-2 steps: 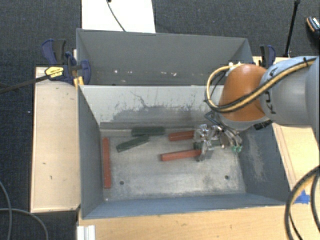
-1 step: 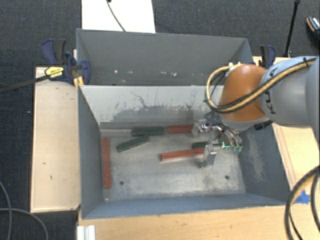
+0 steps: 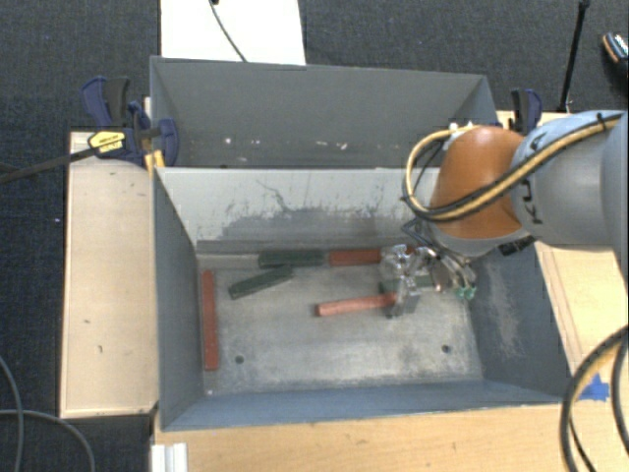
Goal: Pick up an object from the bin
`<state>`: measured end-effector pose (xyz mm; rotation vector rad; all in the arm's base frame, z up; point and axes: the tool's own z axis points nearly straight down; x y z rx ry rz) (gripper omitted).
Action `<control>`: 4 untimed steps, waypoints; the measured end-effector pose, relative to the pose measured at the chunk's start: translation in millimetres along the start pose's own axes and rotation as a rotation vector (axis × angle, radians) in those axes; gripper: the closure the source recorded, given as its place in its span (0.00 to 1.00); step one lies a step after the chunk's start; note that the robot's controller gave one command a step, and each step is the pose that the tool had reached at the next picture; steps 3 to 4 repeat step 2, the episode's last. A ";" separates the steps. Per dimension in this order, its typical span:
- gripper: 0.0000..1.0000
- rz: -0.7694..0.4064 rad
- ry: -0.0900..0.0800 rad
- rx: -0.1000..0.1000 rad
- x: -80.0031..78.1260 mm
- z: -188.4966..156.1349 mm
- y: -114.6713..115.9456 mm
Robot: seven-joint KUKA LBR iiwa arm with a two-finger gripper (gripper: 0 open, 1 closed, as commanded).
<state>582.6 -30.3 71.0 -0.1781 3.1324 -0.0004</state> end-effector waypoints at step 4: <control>1.00 -0.415 -0.005 0.000 -10.6 -209.1 19.9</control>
Offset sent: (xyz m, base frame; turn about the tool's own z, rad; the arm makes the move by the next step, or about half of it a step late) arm -0.0117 -0.0444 0.1178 -0.1793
